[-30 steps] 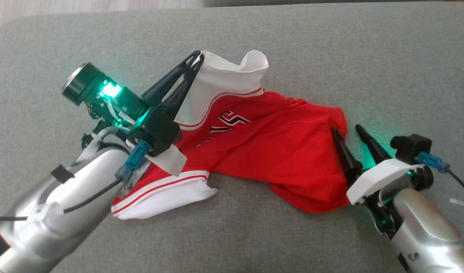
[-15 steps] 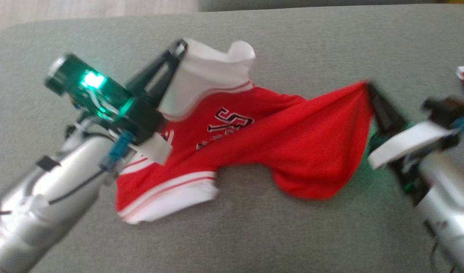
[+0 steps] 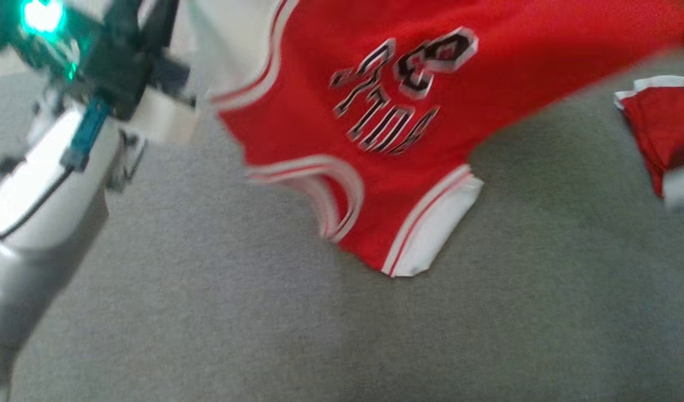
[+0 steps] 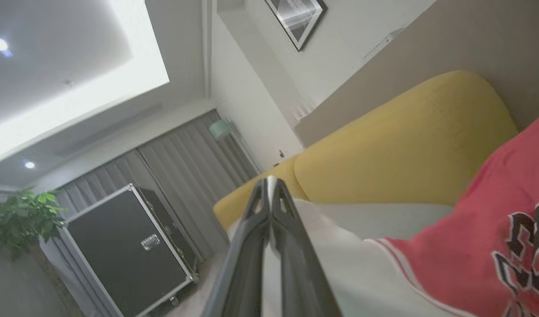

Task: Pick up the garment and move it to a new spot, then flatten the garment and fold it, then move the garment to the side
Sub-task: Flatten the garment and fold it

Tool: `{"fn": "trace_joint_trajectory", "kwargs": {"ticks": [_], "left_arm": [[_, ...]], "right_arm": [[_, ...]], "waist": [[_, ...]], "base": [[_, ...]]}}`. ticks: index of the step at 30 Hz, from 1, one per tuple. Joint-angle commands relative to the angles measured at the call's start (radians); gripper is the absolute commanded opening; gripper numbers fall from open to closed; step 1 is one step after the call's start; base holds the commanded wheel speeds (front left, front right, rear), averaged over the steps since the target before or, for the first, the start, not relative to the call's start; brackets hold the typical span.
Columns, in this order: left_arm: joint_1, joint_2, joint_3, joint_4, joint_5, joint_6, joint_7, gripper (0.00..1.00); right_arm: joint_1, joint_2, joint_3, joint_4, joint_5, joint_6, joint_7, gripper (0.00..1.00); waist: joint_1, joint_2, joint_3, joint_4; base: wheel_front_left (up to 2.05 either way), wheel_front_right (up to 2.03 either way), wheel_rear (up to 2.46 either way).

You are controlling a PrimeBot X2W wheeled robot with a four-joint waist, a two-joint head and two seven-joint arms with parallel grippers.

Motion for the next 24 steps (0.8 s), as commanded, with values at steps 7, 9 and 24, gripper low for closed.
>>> {"fn": "trace_joint_trajectory", "kwargs": {"ticks": [7,9,24], "left_arm": [[0.077,0.016,0.051,0.056,-0.042,-0.011,-0.017,1.00],[0.096,-0.003,0.051,0.060,-0.050,-0.011,-0.019,1.00],[0.218,-0.025,0.067,0.079,-0.085,-0.051,-0.020,1.00]], "right_arm": [[0.200,-0.010,-0.052,-0.039,0.006,-0.001,-0.006,0.00],[0.227,0.011,-0.065,-0.042,-0.005,-0.001,-0.006,0.00],[0.721,-0.054,-0.051,-0.181,0.052,-0.001,0.290,0.00]], "waist": [[0.0001,-0.0001,0.002,-0.041],[0.0001,-0.0001,0.003,-0.042],[0.0001,-0.0001,-0.010,-0.010]], "base": [[0.00,0.00,0.00],[0.00,0.00,0.00],[0.00,0.00,0.00]]}}
